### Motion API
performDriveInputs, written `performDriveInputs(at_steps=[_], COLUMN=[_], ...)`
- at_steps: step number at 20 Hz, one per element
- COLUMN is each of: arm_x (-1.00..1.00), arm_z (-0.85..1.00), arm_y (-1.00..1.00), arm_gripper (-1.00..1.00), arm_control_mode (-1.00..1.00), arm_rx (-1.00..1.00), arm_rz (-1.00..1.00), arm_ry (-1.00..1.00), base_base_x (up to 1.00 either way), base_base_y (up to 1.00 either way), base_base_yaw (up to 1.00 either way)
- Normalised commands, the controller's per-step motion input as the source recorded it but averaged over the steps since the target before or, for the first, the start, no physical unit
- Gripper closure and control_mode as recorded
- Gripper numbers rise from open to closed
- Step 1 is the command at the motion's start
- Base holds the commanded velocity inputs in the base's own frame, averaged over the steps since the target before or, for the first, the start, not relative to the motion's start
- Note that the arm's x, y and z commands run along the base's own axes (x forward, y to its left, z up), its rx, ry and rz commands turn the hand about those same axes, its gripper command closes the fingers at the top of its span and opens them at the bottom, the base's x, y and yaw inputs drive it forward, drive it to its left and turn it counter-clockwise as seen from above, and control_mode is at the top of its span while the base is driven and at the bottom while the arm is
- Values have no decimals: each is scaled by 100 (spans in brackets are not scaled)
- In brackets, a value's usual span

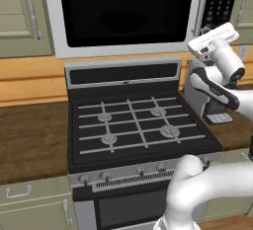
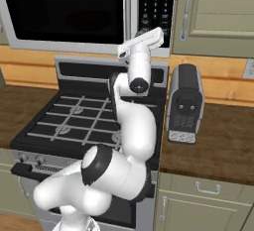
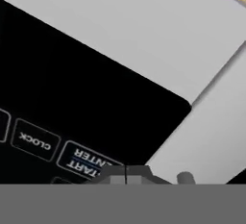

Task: Open the microwave, place the bowl with waffle inside the microwave, then close the microwave door and turn it on.

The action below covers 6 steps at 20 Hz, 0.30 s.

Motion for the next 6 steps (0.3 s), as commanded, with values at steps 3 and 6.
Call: performDriveInputs(at_steps=[3, 6], arm_x=[100, 100], arm_z=[11, 36], arm_y=[-75, -72], arm_gripper=[100, 100], arm_control_mode=[-100, -100], arm_rx=[-18, -15], arm_rz=[17, 16], arm_ry=[68, 70], base_base_x=[0, 0], base_base_y=[0, 0], base_base_yaw=[0, 0])
